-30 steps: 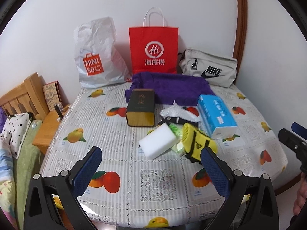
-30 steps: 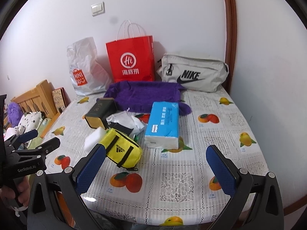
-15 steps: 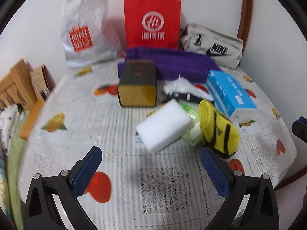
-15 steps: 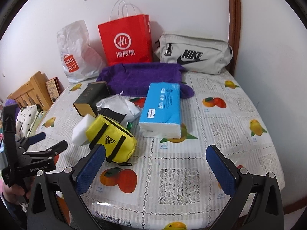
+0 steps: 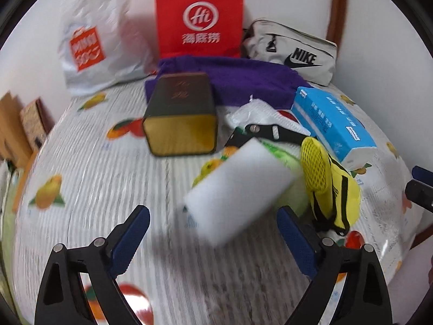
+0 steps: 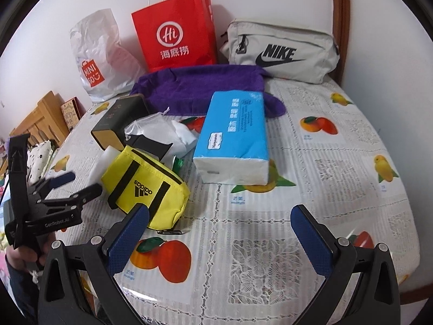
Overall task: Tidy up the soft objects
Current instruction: 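Grasp the white sponge block with the left tool while the right tool reaches for the yellow pouch, then grasp the yellow Adidas pouch with the right tool while the left tool lifts the sponge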
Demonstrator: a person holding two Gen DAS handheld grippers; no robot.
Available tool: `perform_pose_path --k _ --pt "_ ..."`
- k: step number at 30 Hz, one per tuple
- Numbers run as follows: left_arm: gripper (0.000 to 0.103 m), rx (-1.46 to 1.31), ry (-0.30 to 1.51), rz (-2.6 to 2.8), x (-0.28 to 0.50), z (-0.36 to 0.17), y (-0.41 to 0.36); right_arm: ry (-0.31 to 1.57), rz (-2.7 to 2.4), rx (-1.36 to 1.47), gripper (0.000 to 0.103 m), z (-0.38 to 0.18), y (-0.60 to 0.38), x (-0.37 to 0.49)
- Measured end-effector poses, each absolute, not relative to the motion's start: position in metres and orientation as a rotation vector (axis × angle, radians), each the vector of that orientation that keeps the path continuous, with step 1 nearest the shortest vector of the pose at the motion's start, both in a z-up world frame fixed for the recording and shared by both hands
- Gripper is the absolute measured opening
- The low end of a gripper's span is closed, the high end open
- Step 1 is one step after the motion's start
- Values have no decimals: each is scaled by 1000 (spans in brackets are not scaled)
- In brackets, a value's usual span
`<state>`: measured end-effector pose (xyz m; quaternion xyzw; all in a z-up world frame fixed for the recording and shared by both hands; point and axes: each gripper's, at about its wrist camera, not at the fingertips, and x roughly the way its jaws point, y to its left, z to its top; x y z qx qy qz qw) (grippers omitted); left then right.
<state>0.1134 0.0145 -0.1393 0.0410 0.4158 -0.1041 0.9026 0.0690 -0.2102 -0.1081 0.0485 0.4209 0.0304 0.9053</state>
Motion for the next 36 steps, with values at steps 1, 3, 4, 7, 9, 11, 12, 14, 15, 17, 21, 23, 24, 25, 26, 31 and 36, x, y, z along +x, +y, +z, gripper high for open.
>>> perform_pose_path --k 1,3,4,7,9,11,12,14,15,17,21,23,24,25,26,31,36 --pt "95 108 850 -228 117 -140 11 873 74 103 103 -110 -209 71" --pt "95 136 841 -254 123 -142 6 878 105 102 103 -114 -205 76" --pt "95 144 840 -273 126 -143 4 884 122 97 103 -116 -201 78" --pt "80 153 838 -332 130 -147 0 901 165 89 103 -122 -193 85" --pt "74 137 841 -368 131 -147 1 910 190 94 103 -126 -188 90" --pt "72 116 837 -381 129 -145 4 925 208 99 103 -131 -184 96" --pt "72 100 839 -386 128 -143 8 932 212 99 103 -133 -181 99" --pt "72 77 841 -380 126 -141 15 950 225 98 103 -137 -176 105" --pt "72 72 840 -370 126 -140 19 957 231 97 103 -140 -173 107" --pt "72 68 846 -354 124 -139 25 961 251 103 103 -141 -168 110" --pt "72 45 856 -345 122 -139 37 937 305 72 103 -140 -151 110" --pt "72 39 858 -346 121 -140 38 926 318 32 103 -140 -141 109" --pt "72 37 862 -349 121 -141 37 921 327 15 103 -140 -135 110" --pt "72 38 866 -353 121 -142 37 917 332 7 103 -140 -131 111" --pt "72 40 868 -354 121 -143 36 913 335 1 103 -141 -127 112" --pt "73 46 869 -354 119 -145 34 933 297 -63 103 -154 -115 124" --pt "73 31 875 -356 119 -144 35 920 293 -54 79 -153 -122 126"
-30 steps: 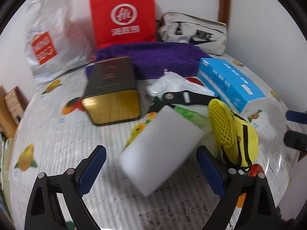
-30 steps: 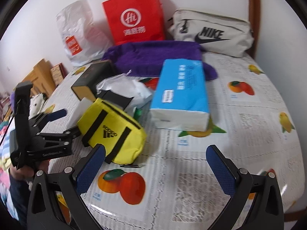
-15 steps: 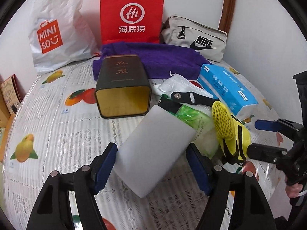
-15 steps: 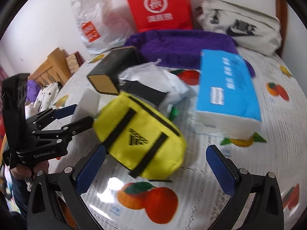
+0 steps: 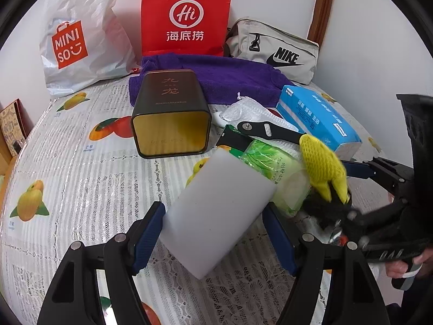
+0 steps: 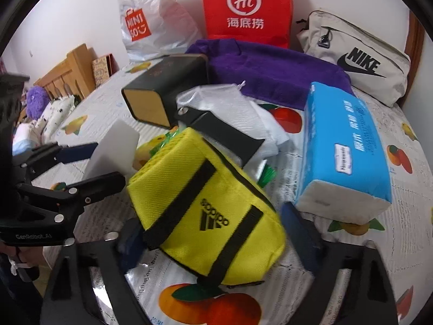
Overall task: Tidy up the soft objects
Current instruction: 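Grasp the yellow Adidas pouch with the right tool while the left tool lifts the sponge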
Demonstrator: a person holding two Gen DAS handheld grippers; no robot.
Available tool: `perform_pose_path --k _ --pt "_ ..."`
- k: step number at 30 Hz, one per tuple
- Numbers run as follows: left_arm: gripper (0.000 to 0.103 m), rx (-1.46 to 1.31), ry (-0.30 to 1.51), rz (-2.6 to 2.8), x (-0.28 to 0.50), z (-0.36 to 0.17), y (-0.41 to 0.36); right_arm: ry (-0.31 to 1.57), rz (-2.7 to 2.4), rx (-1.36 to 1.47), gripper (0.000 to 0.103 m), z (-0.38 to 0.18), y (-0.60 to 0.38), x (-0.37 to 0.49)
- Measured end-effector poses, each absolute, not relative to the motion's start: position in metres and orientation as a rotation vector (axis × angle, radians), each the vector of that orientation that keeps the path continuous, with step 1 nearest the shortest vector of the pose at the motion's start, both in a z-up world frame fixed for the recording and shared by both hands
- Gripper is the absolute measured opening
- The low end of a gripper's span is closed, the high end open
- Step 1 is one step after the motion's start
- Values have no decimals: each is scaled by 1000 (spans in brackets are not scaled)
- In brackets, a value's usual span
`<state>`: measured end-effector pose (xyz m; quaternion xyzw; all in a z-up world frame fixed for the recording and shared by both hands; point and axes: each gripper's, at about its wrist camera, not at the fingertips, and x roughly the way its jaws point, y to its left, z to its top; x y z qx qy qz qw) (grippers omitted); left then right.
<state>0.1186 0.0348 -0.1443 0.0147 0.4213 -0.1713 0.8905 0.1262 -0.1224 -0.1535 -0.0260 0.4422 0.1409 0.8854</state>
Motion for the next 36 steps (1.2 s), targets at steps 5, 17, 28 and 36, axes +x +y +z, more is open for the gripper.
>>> perform_pose_path --k 5,17,28,36 --pt "73 23 879 -352 118 -142 37 914 316 -17 38 -138 -138 120" --pt "73 1 889 -306 119 -127 43 866 277 -52 15 -108 -154 106" --pt "73 -25 877 -252 125 -96 49 823 297 -11 15 -73 -170 107" --pt "73 -24 849 -222 143 -72 48 782 303 14 15 -50 -179 120"
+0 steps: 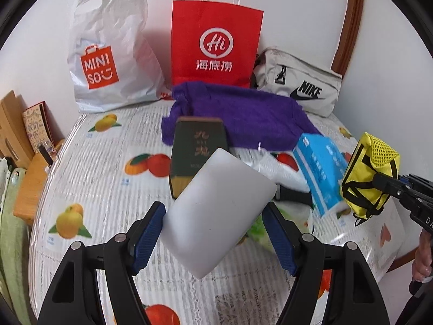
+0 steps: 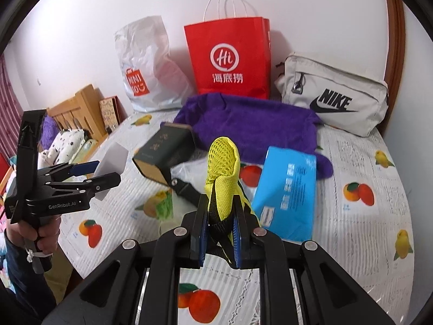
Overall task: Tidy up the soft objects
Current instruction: 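Grasp the yellow Adidas pouch with the right tool while the left tool lifts the sponge, then carry the sponge and pouch onto the purple towel and open both tools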
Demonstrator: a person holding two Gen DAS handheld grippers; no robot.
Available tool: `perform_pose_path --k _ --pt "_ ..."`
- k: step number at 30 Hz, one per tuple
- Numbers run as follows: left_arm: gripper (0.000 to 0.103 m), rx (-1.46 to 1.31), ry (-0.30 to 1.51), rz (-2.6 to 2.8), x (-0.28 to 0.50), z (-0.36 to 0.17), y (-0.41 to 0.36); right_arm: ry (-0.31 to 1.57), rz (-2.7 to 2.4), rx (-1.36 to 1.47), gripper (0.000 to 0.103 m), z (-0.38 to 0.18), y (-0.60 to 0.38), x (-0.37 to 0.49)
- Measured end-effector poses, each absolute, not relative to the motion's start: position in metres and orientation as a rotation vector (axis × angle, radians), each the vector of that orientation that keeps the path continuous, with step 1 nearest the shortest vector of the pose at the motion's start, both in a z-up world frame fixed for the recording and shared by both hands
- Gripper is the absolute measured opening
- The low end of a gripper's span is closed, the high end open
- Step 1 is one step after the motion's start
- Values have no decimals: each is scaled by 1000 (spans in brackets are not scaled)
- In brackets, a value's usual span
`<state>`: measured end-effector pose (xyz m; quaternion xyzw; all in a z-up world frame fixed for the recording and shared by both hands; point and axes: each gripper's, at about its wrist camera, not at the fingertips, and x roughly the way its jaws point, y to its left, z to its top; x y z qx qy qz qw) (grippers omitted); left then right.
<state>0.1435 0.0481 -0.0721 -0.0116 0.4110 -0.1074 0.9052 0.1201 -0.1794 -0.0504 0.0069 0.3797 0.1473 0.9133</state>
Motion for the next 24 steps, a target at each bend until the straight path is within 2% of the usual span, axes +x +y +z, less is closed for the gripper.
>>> perform_pose_path --k 10,24 --pt "73 -17 850 -202 183 -58 41 726 281 13 15 -27 -195 160" --pt "73 -3 883 -147 271 -49 33 671 146 -42 15 -12 -217 266"
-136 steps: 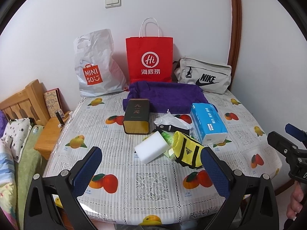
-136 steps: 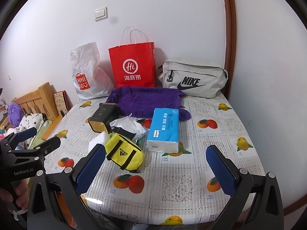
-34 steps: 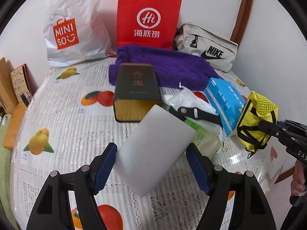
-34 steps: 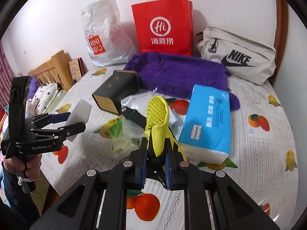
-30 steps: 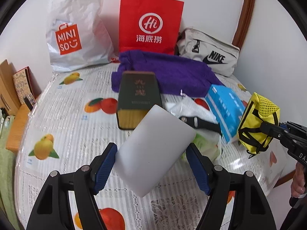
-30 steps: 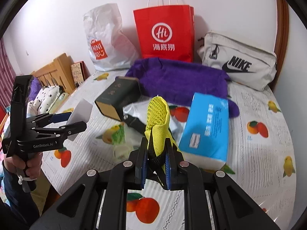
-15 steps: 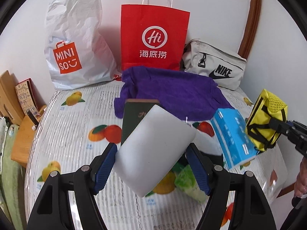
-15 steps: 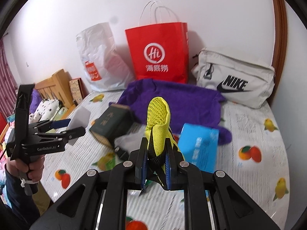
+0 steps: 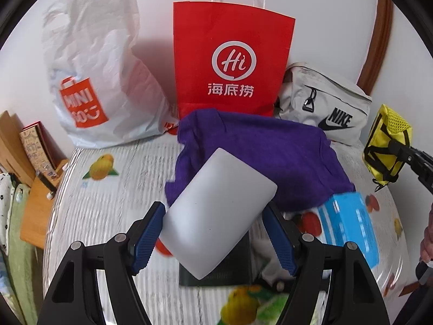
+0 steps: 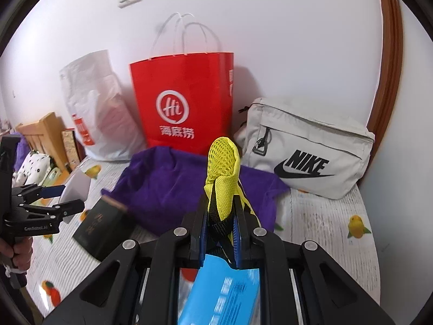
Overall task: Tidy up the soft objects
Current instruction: 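Carry the sponge and pouch onto the purple towel and open both tools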
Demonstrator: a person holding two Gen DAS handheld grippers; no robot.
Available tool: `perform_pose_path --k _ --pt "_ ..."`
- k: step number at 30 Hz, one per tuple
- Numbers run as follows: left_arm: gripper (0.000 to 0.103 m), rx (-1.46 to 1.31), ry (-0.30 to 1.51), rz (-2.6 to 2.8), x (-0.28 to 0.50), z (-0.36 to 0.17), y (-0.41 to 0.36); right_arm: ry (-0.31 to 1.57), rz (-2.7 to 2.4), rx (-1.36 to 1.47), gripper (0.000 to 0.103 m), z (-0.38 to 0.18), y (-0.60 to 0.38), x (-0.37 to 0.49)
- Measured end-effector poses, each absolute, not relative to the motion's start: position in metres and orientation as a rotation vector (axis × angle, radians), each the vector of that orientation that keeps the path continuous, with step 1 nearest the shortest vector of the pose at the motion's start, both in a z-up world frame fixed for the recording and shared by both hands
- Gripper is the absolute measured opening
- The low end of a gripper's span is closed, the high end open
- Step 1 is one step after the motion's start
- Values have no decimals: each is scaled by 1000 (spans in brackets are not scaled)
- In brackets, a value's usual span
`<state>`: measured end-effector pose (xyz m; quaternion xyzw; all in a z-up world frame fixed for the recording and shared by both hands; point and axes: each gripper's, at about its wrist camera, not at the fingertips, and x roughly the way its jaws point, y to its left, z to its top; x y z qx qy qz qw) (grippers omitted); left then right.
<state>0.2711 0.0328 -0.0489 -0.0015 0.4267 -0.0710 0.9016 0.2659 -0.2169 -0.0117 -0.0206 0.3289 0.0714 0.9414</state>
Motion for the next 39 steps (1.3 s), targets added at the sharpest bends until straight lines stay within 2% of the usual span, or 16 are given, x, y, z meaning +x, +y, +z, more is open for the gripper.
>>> perform_pose_path --k 18,36,39 --pt "73 9 1007 -187 388 -92 5 819 89 -72 15 -77 -221 384" --pt "73 11 1106 -197 429 -129 -10 933 91 -109 17 -113 -218 421" --pt "75 14 1120 -199 432 -133 -10 948 107 -91 21 -116 -220 422"
